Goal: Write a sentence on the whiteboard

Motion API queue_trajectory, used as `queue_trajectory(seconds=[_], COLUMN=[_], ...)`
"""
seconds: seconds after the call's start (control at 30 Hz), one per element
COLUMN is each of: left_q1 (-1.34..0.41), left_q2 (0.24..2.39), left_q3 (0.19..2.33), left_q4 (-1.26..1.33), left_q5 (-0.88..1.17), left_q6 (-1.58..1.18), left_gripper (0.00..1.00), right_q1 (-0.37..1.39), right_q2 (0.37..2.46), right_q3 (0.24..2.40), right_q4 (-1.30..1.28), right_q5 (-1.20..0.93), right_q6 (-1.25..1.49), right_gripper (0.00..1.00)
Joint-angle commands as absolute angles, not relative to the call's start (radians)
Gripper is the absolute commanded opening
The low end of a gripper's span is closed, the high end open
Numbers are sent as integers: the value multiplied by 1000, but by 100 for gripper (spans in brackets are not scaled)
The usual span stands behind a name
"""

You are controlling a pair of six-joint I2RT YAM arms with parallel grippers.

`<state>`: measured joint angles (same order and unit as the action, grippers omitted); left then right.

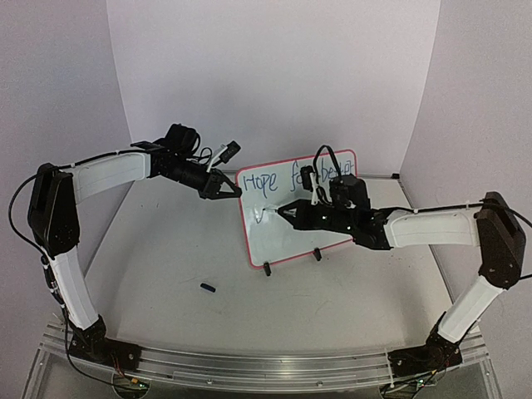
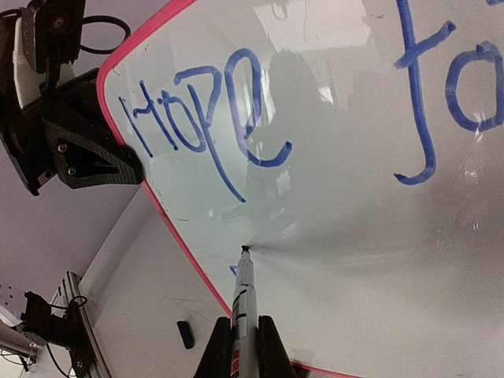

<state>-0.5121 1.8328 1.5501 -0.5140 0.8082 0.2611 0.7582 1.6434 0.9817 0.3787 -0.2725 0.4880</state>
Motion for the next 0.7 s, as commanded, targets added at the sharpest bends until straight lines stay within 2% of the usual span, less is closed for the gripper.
queue_trajectory(seconds=[0.0, 0.67], left_q1=[-561, -563], left_q2=[1859, 1858], left_q3=[1520, 1520], left_q4=[-652, -653], left_q5=[735, 733], left_q6=[327, 329], left_gripper=[0, 0], right_q1=[755, 755], right_q2=[1594, 1646], right_q3=[998, 934], right_q4=[445, 434], right_q5=[-223, -269], right_q6=[498, 534], right_gripper=[0, 0])
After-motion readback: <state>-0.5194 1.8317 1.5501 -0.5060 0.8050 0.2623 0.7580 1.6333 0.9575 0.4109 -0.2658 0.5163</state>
